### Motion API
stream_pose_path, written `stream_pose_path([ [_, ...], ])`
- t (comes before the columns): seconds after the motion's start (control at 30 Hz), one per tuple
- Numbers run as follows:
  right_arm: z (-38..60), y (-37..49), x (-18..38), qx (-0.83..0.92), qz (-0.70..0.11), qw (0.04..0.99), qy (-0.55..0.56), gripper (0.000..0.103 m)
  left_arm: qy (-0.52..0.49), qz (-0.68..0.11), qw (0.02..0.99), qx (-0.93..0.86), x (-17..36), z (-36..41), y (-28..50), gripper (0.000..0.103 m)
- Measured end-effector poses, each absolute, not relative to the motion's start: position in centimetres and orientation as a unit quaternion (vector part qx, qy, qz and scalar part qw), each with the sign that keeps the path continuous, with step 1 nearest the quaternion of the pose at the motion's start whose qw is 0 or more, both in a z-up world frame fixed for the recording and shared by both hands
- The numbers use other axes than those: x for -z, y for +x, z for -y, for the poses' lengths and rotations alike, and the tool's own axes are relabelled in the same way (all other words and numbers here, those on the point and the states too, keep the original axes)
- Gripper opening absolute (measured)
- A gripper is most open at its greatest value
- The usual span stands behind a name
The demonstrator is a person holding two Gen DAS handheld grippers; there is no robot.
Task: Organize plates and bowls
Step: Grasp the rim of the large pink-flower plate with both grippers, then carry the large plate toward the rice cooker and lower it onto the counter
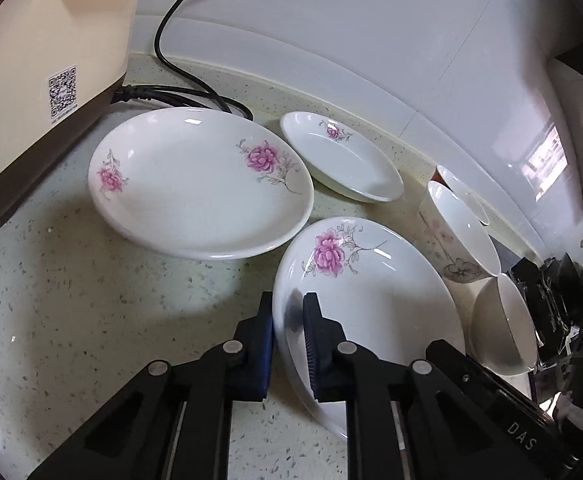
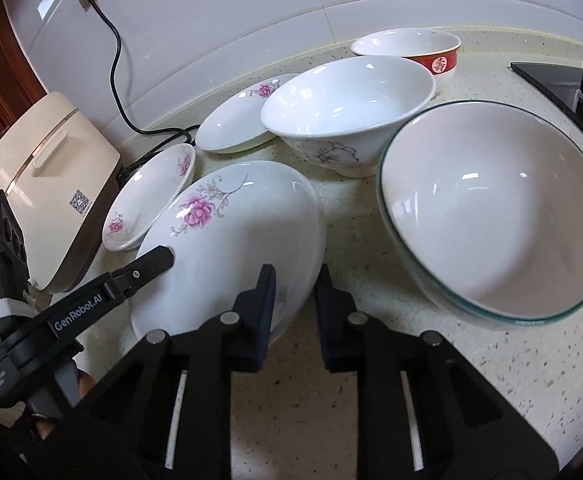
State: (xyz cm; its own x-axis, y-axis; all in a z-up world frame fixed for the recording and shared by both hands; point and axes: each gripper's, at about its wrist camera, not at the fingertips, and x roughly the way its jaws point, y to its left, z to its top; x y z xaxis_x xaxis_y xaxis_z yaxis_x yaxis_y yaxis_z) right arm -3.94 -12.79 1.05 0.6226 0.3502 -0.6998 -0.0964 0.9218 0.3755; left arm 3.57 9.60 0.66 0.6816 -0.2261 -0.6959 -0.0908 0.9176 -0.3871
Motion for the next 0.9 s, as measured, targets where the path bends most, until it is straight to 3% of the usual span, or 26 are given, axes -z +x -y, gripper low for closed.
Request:
stream_pose_path([
  [0.9,10.7,-9.8,-2.9,-0.253,-0.355,0.889,0.138,0.021,-0.176,-0.321,0.931,-0.009,-3.2,-11.6,-8.2,0.015],
])
